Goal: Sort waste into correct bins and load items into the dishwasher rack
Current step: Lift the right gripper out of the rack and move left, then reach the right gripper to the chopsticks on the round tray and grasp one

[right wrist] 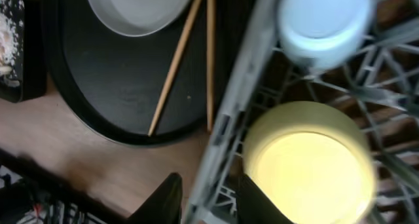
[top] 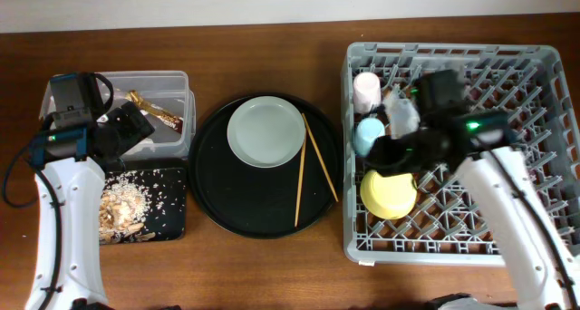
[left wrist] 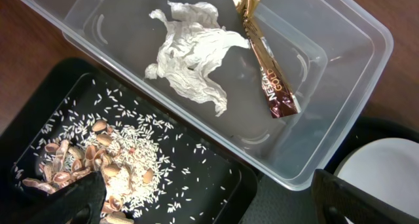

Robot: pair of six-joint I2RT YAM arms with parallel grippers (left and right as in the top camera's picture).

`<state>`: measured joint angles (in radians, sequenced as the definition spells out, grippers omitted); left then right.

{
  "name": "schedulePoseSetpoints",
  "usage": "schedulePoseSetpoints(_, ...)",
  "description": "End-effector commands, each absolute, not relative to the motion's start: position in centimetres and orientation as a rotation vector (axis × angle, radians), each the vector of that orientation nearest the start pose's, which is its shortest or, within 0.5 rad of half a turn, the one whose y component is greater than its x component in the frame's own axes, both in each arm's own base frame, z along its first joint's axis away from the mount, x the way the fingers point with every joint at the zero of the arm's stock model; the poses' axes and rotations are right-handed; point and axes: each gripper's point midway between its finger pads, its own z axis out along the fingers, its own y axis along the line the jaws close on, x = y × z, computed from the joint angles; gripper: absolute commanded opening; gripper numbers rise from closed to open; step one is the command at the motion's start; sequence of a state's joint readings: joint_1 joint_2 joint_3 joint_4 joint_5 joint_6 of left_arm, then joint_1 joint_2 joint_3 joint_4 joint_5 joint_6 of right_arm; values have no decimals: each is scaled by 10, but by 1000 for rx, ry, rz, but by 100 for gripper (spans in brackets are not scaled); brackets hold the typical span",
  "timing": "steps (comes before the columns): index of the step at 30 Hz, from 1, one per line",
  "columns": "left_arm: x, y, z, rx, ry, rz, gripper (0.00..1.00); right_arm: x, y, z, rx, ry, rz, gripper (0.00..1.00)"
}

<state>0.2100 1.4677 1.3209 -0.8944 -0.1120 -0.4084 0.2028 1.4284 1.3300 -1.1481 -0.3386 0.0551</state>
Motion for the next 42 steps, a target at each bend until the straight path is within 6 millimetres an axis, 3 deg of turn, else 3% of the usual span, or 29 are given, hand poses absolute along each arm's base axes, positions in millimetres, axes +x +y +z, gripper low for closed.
schedulePoseSetpoints(1, 357, 97, 199, -810, 2444, 77, 99, 296, 121, 163, -238, 2848, 250, 31)
schedulePoseSetpoints(4, 357, 97, 199, -810, 2444, 77, 99, 310, 115, 151, -183, 2831, 35, 31)
schedulePoseSetpoints(11, 357, 97, 199, -810, 2444, 77, 99, 327, 144, 108, -213, 2909, 174, 29)
schedulePoseSetpoints(15, 357, 97, 199, -810, 2444, 77, 99, 327, 145, 93, -215, 2950, 165, 29)
schedulePoseSetpoints(17, 357, 97, 199, -810, 2444, 77, 99, 326, 145, 91, -216, 2956, 162, 21)
schedulePoseSetpoints(22, 357, 97, 199, -810, 2444, 77, 99, 318, 141, 90, -217, 2991, 147, 16)
schedulePoseSetpoints(26, 357, 97, 199, -810, 2444, 77, 99, 318, 141, 89, -216, 2992, 147, 21)
schedulePoseSetpoints(31, 357, 97, 199, -810, 2444, 77, 99, 320, 142, 79, -217, 3010, 139, 20)
schedulePoseSetpoints(37, 357, 97, 199, -810, 2444, 77, 99, 310, 138, 75, -220, 3063, 114, 12)
schedulePoseSetpoints(42, 357, 97, 199, -810, 2444, 77, 99, 308, 137, 75, -220, 3070, 111, 13)
